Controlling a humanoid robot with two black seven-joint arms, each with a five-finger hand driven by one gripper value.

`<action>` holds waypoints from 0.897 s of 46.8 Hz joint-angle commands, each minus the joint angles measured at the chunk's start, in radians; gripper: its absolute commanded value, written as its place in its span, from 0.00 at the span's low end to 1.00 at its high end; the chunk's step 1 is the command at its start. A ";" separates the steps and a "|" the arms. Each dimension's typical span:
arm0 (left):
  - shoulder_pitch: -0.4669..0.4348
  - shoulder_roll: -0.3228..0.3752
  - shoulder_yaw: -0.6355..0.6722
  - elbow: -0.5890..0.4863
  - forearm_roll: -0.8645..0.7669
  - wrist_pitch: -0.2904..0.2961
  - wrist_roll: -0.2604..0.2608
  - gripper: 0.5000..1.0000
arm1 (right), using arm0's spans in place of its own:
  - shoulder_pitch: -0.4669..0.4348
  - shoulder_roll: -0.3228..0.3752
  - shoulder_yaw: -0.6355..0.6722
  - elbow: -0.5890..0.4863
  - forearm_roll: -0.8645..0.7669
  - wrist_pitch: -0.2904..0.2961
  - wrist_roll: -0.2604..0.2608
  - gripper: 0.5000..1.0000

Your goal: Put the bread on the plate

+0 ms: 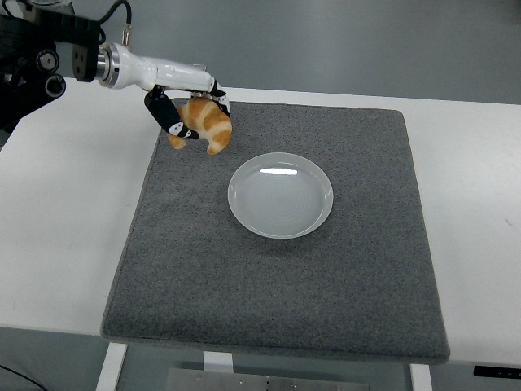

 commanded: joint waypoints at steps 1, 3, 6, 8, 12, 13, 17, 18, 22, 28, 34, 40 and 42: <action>-0.049 -0.006 0.001 0.005 -0.010 -0.005 0.000 0.00 | 0.000 0.000 0.001 -0.001 0.000 0.000 0.000 0.90; -0.062 -0.011 0.000 0.006 -0.010 -0.003 0.000 0.00 | 0.000 0.000 0.001 -0.001 0.000 0.000 0.000 0.90; -0.072 -0.028 0.000 0.008 -0.009 -0.003 -0.002 0.00 | 0.000 0.000 0.001 -0.001 0.000 0.000 0.000 0.90; -0.074 -0.057 0.003 0.009 -0.004 -0.002 -0.002 0.00 | 0.000 0.000 0.001 -0.001 0.000 0.000 0.000 0.91; -0.066 -0.108 0.012 0.012 0.009 0.003 0.000 0.00 | 0.000 0.000 0.001 -0.001 0.000 0.000 0.000 0.90; -0.063 -0.117 0.013 0.014 0.013 0.006 0.000 0.00 | 0.000 0.000 0.001 -0.001 0.000 0.000 0.000 0.90; -0.048 -0.164 0.017 0.025 0.022 0.009 0.000 0.00 | 0.000 0.000 0.001 -0.001 0.000 0.000 0.000 0.90; -0.042 -0.180 0.017 0.035 0.028 0.010 0.000 0.00 | 0.000 0.000 0.001 -0.001 0.000 0.000 0.000 0.90; -0.020 -0.241 0.015 0.087 0.072 0.011 -0.002 0.00 | 0.000 0.000 0.001 0.000 0.000 0.000 0.000 0.90; 0.012 -0.309 0.017 0.140 0.123 0.023 -0.003 0.00 | 0.000 0.000 0.001 -0.001 0.000 0.000 0.000 0.90; 0.050 -0.375 0.017 0.192 0.181 0.035 -0.011 0.00 | 0.000 0.000 0.001 0.000 0.000 0.000 0.000 0.90; 0.095 -0.419 0.017 0.223 0.237 0.064 -0.015 0.00 | 0.000 0.000 0.001 -0.001 0.002 0.000 0.000 0.90; 0.107 -0.430 0.018 0.227 0.243 0.069 -0.015 0.00 | 0.000 0.000 0.001 0.000 0.002 0.000 0.000 0.90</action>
